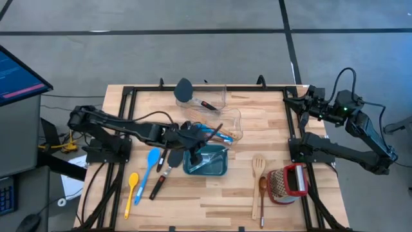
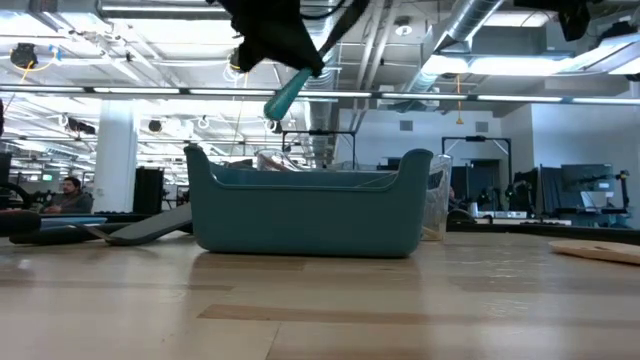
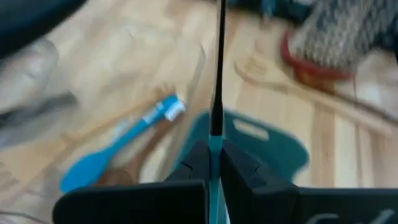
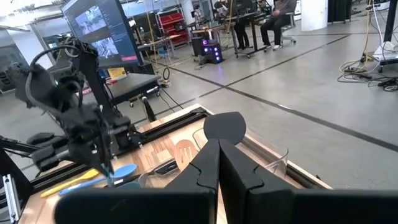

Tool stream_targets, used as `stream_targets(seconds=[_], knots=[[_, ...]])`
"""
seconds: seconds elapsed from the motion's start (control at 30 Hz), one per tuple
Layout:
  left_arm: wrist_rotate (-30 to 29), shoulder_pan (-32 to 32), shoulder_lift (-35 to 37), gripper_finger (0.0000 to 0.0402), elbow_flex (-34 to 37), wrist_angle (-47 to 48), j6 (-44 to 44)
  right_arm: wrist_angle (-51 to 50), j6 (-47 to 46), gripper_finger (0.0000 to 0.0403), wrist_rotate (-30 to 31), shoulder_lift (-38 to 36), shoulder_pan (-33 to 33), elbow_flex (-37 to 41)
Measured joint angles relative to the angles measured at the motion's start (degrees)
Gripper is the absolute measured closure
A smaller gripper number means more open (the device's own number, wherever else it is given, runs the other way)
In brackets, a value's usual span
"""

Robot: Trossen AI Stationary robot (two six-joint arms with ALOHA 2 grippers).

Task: Pick & Place Kitchen Items
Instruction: Put the blue table knife into the blue bin

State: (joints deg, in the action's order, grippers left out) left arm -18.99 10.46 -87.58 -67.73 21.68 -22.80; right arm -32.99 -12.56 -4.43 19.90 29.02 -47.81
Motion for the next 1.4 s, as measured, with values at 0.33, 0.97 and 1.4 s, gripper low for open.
stream_targets(seconds=[0.33, 0.97, 1.4], knots=[[8.4, 0.1, -6.0, 0.04, -0.3, 0.5, -1.7, 0.0, 0.0, 0.0403, 0.0, 0.0, 0.0, 0.0], [14.5, -0.9, -12.0, 0.04, -0.3, 4.8, -4.8, -0.2, 0.0, 0.0403, 0.0, 0.0, 0.0, 0.0], [14.4, -3.9, -12.0, 0.04, 3.0, 4.7, -4.7, -5.7, 0.0, 0.0403, 0.0, 0.0, 0.0, 0.0]])
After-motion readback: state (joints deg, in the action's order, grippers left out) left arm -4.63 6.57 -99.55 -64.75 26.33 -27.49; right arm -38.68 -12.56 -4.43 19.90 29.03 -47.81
